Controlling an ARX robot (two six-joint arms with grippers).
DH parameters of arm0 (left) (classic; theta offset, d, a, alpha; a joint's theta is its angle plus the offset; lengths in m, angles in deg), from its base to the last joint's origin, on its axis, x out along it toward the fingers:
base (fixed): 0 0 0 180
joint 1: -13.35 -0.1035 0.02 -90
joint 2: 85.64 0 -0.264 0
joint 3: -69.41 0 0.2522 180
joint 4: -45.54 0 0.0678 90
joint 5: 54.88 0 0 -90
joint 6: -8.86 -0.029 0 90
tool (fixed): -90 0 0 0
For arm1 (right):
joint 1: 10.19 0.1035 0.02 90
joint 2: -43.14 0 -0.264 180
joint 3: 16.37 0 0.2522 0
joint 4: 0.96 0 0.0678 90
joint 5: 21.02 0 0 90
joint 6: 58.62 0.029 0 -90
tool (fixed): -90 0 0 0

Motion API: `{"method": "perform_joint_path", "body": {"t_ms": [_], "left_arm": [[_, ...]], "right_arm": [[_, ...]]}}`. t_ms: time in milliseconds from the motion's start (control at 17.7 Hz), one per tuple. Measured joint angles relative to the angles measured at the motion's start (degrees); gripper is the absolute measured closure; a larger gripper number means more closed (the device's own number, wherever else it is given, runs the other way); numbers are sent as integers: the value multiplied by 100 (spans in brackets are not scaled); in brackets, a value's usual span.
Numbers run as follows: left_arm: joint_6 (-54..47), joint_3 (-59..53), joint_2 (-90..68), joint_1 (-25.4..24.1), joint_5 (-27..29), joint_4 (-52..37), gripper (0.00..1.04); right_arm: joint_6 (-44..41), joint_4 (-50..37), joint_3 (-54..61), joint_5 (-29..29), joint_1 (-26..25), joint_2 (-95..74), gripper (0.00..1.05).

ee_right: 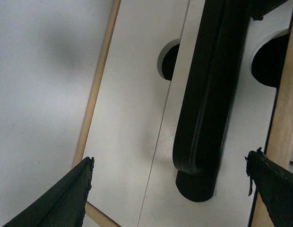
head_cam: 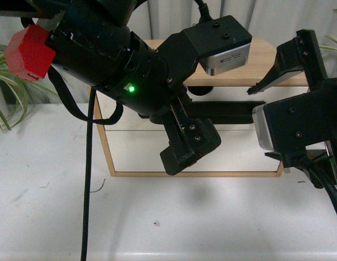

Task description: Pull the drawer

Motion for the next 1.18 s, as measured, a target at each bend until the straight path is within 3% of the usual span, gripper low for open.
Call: {"method": "perform_joint_path", "body": {"t_ms": [338, 1185], "left_arm": [[81, 11, -190, -260, 37, -111, 7], [103, -203, -549, -2, 20, -636, 7]], "right_arm": [[94, 24, -313, -151, 208, -448, 6], [393, 55, -280, -345, 278, -837, 6]]}}
